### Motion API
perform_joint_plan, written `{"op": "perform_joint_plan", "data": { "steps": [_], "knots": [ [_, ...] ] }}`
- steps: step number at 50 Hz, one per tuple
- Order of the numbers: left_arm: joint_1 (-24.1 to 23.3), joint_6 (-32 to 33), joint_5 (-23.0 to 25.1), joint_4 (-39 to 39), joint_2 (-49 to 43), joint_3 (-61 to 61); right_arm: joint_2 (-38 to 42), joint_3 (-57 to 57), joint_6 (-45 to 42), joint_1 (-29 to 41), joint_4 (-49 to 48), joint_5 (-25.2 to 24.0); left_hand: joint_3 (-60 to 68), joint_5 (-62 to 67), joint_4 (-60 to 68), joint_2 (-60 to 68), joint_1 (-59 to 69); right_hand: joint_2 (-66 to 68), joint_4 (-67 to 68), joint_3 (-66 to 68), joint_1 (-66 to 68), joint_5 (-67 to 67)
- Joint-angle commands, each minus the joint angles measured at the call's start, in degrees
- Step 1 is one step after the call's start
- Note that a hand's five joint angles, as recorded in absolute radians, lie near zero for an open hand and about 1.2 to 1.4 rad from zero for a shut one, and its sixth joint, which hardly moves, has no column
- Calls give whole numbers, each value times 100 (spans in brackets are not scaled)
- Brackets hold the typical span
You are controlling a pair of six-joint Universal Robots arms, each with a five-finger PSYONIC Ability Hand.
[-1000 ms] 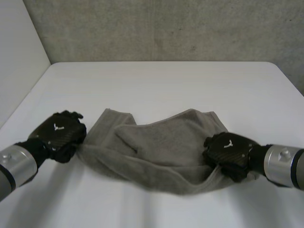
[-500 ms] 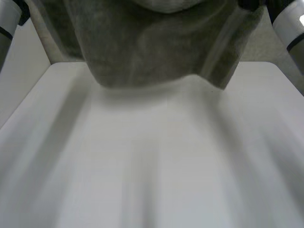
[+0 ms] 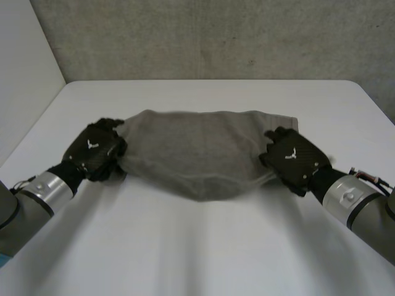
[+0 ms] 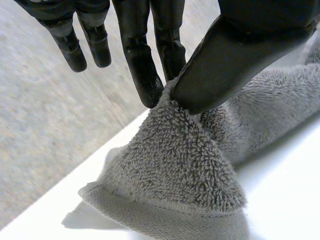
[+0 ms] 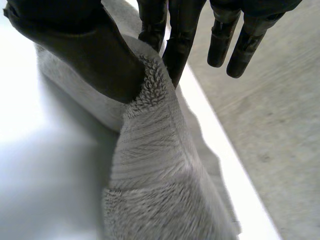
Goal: Fold the towel.
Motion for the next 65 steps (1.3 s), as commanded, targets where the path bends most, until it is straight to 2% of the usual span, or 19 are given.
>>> {"op": "perform_joint_plan", "data": {
  "steps": [1, 4, 6, 7, 9, 17, 26, 33, 37, 44, 46, 53, 61, 65],
  "knots": [
    [18, 514, -11, -792, 56, 43, -18, -68, -39, -9, 491, -27, -291, 459, -336, 523, 719, 668, -437, -241, 580, 439],
    [36, 558, -2, -1091, 152, 78, -26, -112, -21, -9, 535, -18, -291, 459, -336, 523, 719, 668, -437, -241, 580, 439],
    [45, 566, -2, -1283, 310, 113, -26, -112, -21, 0, 544, 0, -291, -1883, -336, -1819, -1623, 668, -437, -241, 580, 439],
    [45, 566, -2, -1284, 311, 113, -26, -112, -21, 0, 544, 0, -291, -1893, -336, -1830, -1634, 668, -437, -241, 580, 439],
    [71, 575, -11, -1407, 477, 140, -18, -112, -4, 9, 544, 0, -291, -3837, -336, -3773, -3577, 668, -437, -241, 580, 439],
    [71, 575, -11, -1749, 969, 245, 0, -85, -3, 9, 544, 0, -291, -4650, -336, -4587, -4391, 668, -437, -241, 580, 439],
    [-43, 540, -11, -2418, 935, 781, 0, -68, -3, -27, 544, 0, -291, -4703, -336, -4639, -4443, 668, -437, -241, 580, 439],
    [-87, 803, -108, -3348, -303, 1711, 17, -50, -3, -44, 553, 0, -291, -4971, -336, -4908, -4712, 668, -437, -241, 580, 439],
    [-237, 1015, -196, -3727, -647, 2240, 44, -50, -12, -44, 553, 9, -291, -4972, -336, -4908, -4712, 668, -437, -241, 580, 439],
    [-526, 1050, -854, -4447, -1630, 3548, 44, -15, -3, -44, 553, 35, -291, -4904, -336, -4841, -4645, 668, -437, -241, 580, 439],
    [-570, 1059, -907, -4561, -1762, 3672, 44, -15, -12, -53, 553, 35, -291, -4904, -336, -4841, -4645, 668, -437, -241, 580, 439],
    [-632, 1067, -960, -4826, -1852, 3805, 88, 11, -30, -62, 553, 44, -291, -4837, -336, -4774, -4578, 668, -437, -241, 580, 439],
    [-650, 1129, -951, -5213, -1702, 3348, 114, -15, -39, -123, 553, 53, -291, -4669, -336, -4606, -4410, 668, -437, -241, 580, 439],
    [-536, 1496, -960, -5318, -1404, 2962, 114, -32, -47, -150, 553, 44, -291, -4568, -336, -4505, -4309, 668, -437, -241, 580, 439]
  ]
}}
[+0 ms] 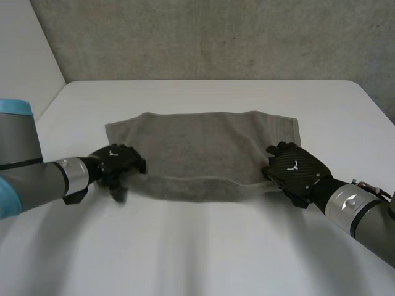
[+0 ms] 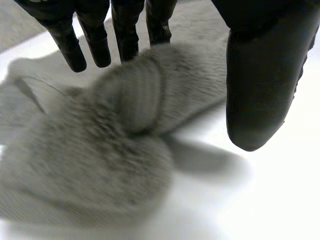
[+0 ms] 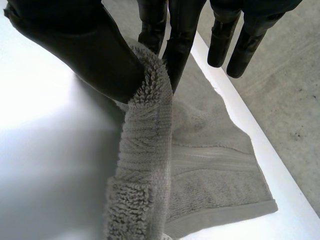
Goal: Fold the towel.
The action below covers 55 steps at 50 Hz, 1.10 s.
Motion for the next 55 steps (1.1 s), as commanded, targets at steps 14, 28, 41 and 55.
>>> {"op": "perform_joint_plan", "data": {
  "steps": [14, 28, 41, 55],
  "knots": [
    [745, 1030, 129, -332, 1519, -1608, 9, -38, -7, -64, 0, 3, -292, 324, -336, 314, 294, 668, -437, -241, 580, 439],
    [772, 1021, 551, -103, 1855, -2075, 18, -47, -16, -56, 0, 3, -292, 290, -336, 281, 260, 668, -437, -241, 580, 439],
    [122, 311, 227, 776, 1311, -1180, 27, -38, -16, -47, 0, 12, -292, -264, -336, -273, -294, 668, -437, -241, 580, 439],
    [-344, 248, -1338, 345, 149, -19, 35, -12, -25, -56, 0, 3, -292, -114, -336, -123, -144, 668, -437, -241, 580, 439]
  ]
}}
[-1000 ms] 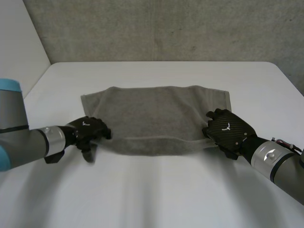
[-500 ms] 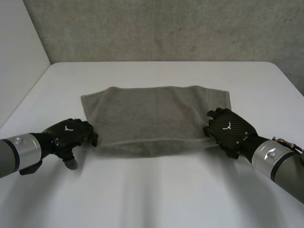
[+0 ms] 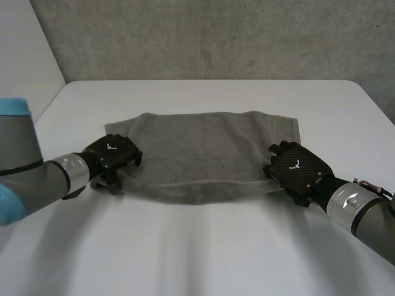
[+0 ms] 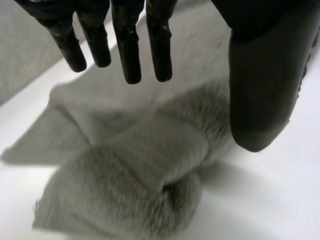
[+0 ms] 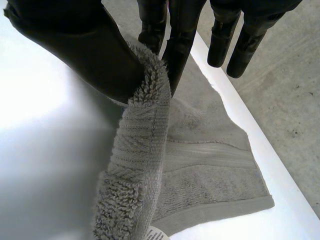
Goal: Fold the towel.
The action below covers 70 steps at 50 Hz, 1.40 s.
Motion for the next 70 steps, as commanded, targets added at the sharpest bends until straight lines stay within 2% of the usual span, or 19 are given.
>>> {"op": "perform_joint_plan", "data": {
  "steps": [1, 9, 16, 21, 35, 47, 59, 61, 66, 70],
  "knots": [
    [-75, 54, -691, -308, -404, 432, 2, 21, -6, -3, 0, -1, -292, 84, -336, -112, -107, 668, -437, -241, 583, 439],
    [30, 291, -762, -536, -440, 538, 11, 4, -15, -21, -9, -10, -292, 402, -336, 206, 212, 668, -437, -241, 583, 439],
    [65, 335, -727, -1168, -326, 441, 37, 4, -15, -21, -9, -10, -292, 1849, -336, 1653, 1658, 668, -437, -241, 583, 439],
    [83, 353, -718, -1406, -72, 275, 37, 4, -15, -21, -9, -10, -292, 1850, -336, 1654, 1660, 668, -437, -241, 583, 439],
    [399, 335, -648, -1433, 641, -77, 37, 21, -15, -21, 0, -1, -292, 1397, -336, 1201, 1206, 668, -437, -241, 583, 439],
    [382, 353, -428, -1468, 764, -508, 2, 30, -6, -21, 9, 7, -292, 1615, -336, 1419, 1424, 668, -437, -241, 583, 439],
    [461, 344, -419, -1459, 1133, -649, 2, 30, -6, -21, 9, 7, -292, 3516, -336, 3319, 3325, 668, -437, -241, 583, 439],
    [452, 335, -410, -1459, 1160, -684, -7, 21, 12, -30, 9, 7, -292, 5321, -336, 5125, 5130, 668, -437, -241, 583, 439],
    [452, 292, -419, -1442, 1239, -745, -59, -5, 3, -153, 211, 7, -292, 5330, -336, 5134, 5139, 668, -437, -241, 583, 439],
    [417, 283, -375, -1398, 1353, -886, -260, -145, 12, -293, 982, -115, -292, 5330, -336, 5134, 5139, 668, -437, -241, 583, 439]
  ]
}}
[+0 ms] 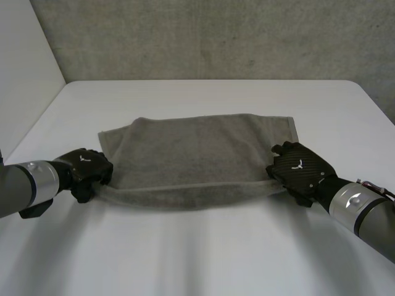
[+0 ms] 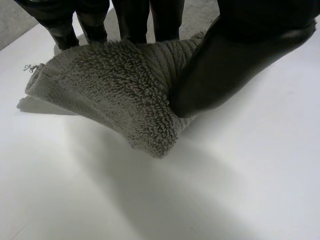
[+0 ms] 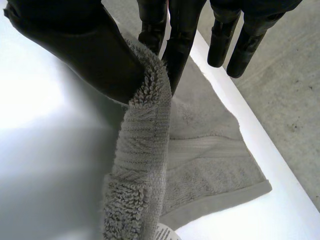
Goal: Fold the towel.
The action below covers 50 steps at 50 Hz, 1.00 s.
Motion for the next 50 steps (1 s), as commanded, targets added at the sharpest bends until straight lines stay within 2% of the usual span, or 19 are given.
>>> {"op": "perform_joint_plan", "data": {
  "steps": [1, 6, 8, 13, 22, 28, 33, 35, 36, 37, 38, 40, 41, 43, 44, 46, 50],
  "knots": [
    [-53, -58, 83, 77, 211, -229, -364, -231, 9, -214, 1089, -147, -291, 490, -336, 507, 760, 668, -437, -241, 583, 439],
    [-71, -146, 224, 385, 581, -458, -761, -460, 106, -364, 1602, -261, -291, 490, -336, 507, 760, 668, -437, -241, 583, 439],
    [-71, -303, 215, 726, 878, -616, -927, -618, 97, -600, 2022, -331, -291, 490, -336, 507, 760, 668, -437, -241, 583, 439],
    [-9, -453, 241, 1008, 1186, -897, -946, -654, 27, -891, 2558, -428, -291, 490, -336, 507, 760, 668, -437, -241, 583, 439],
    [17, -418, 233, 1246, 1108, -1205, -673, -663, -299, -883, 2797, -341, -291, 490, -336, 507, 760, 668, -437, -241, 583, 439],
    [-71, -392, 154, 1677, 563, -652, -409, -1234, -580, -707, 2604, -384, -291, 490, -336, 507, 760, 668, -437, -241, 583, 439],
    [-203, -462, -57, 2248, -43, 333, 127, -2113, -501, -232, 1988, -332, -291, 490, -336, 507, 760, 668, -437, -241, 583, 439],
    [-413, -471, -389, 2729, -498, 1260, 520, -2795, -396, 13, 1368, -105, -291, 490, -336, 507, 760, 668, -437, -241, 583, 439],
    [-413, -471, -391, 2732, -501, 1264, 522, -2798, -395, 14, 1364, -103, -291, 490, -336, 507, 760, 668, -437, -241, 583, 439],
    [-518, -445, -539, 2993, -709, 1734, 696, -3155, -352, 92, 990, 106, -291, 490, -336, 507, 760, 668, -437, -241, 583, 439],
    [-519, -445, -541, 2995, -711, 1739, 698, -3159, -352, 93, 987, 108, -291, 490, -336, 507, 760, 668, -437, -241, 583, 439],
    [-642, -427, -768, 3538, -1053, 2762, 856, -3911, -282, 207, 164, 554, -291, 490, -336, 507, 760, 668, -437, -241, 583, 439],
    [-642, -427, -769, 3540, -1054, 2767, 856, -3914, -281, 207, 160, 556, -291, 490, -336, 507, 760, 668, -437, -241, 583, 439],
    [-686, -445, -778, 4013, -1124, 3581, 839, -4597, -115, 269, -644, 749, -291, 490, -336, 507, 760, 668, -437, -241, 583, 439],
    [-686, -445, -778, 4015, -1125, 3585, 839, -4600, -114, 269, -648, 749, -291, 490, -336, 507, 760, 668, -437, -241, 583, 439],
    [-738, -515, -769, 4216, -1046, 4084, 699, -4977, 305, 269, -1234, 802, -291, 490, -336, 507, 760, 668, -437, -241, 583, 439],
    [-783, -814, -672, 4208, -808, 4059, 513, -4943, 835, 269, -1369, 758, -291, 490, -336, 507, 760, 668, -437, -241, 583, 439]
  ]
}}
